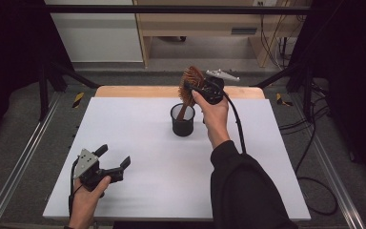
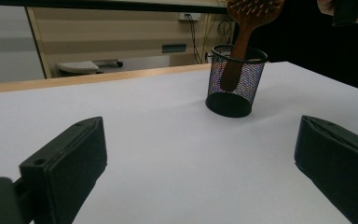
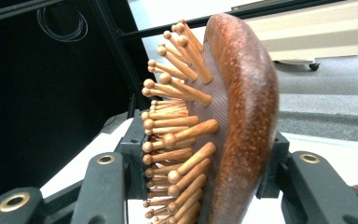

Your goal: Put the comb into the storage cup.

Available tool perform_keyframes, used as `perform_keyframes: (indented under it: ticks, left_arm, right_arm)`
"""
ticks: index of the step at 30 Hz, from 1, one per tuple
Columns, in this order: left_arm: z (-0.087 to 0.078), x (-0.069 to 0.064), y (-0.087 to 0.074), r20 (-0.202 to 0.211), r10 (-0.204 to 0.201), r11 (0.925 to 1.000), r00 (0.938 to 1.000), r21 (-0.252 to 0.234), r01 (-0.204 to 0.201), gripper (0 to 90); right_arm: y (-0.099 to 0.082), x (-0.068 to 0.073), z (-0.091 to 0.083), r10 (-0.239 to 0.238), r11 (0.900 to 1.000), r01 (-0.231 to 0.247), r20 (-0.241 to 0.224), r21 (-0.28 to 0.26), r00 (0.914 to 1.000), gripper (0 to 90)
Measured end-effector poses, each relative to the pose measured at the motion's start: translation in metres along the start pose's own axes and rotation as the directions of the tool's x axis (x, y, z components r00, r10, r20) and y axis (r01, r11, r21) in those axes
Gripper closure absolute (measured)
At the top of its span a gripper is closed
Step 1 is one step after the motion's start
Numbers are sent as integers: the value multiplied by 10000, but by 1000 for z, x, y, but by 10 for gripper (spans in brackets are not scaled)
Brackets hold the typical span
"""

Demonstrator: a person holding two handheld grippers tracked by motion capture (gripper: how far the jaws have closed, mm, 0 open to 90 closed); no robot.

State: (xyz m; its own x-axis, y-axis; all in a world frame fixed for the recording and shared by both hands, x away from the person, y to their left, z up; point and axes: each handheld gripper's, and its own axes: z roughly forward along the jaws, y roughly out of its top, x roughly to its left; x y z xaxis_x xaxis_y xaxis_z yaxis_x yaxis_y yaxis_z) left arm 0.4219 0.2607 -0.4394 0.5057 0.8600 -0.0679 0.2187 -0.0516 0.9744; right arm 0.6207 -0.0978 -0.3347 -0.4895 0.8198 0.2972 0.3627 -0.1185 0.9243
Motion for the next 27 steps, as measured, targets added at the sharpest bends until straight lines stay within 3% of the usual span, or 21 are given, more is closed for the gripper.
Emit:
perform_keyframes:
  ticks: [27]
  left_arm:
    - [0, 0, 0, 20, 11, 10000, 10000, 14, -11, 21]
  right_arm:
    - [-13, -5, 3, 316, 9995, -315, -84, 24, 9995, 502]
